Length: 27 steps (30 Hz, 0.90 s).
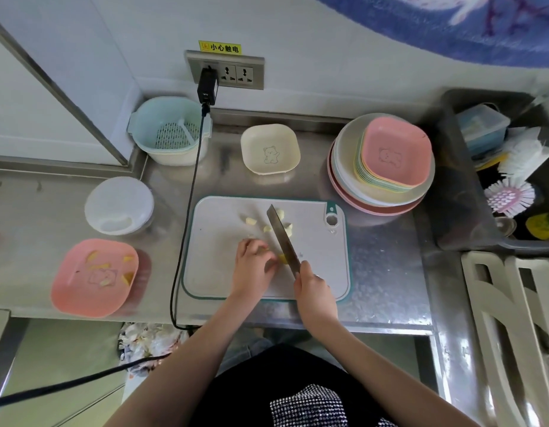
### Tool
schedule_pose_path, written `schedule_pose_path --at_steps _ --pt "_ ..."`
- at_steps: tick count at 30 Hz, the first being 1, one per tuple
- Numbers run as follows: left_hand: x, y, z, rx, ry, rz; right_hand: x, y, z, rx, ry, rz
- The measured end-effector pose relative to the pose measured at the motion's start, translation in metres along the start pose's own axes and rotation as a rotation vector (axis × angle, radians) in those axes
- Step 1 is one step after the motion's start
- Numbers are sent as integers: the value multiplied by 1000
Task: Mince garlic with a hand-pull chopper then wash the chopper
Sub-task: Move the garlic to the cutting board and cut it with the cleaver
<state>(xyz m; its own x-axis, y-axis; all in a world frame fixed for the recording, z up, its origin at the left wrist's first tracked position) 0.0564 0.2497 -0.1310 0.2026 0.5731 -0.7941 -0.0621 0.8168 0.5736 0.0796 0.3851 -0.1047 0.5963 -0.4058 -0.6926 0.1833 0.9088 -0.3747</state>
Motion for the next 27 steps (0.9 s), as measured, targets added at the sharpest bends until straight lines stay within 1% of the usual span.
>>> schedule_pose_path --at_steps 4,8,10,14,17,24,27 --pt "0 -1 -2 -8 -56 -15 -1 -4 -3 11 -6 3" --pt "-1 -2 -4 19 -18 -28 -17 10 -7 -32 -35 -206" --pt "-1 -2 -5 18 -8 -12 -21 14 -4 -58 -6 -213" --pt "-1 -2 -6 28 -12 -12 -16 10 1 -79 42 -175" --pt "-2 -3 -6 20 -40 -21 -12 4 2 -78 24 -123" --pt "-4 -10 -2 19 -38 28 -4 0 1 26 8 29" --pt "-6 -12 0 7 -40 50 -3 0 0 48 -2 44"
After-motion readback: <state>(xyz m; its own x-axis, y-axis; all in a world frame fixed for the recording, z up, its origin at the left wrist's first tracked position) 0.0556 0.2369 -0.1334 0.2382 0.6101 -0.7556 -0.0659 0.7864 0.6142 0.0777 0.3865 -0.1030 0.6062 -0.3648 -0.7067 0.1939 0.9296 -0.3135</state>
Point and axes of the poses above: each hand's wrist, its own z-axis away from the middle knuckle, its own x-axis out of the palm, y = z × x, the point moved 1 cm from there along -z, towards the middle knuckle, and after that the axes turned 11 degrees about -y, right-handed, at the moved point
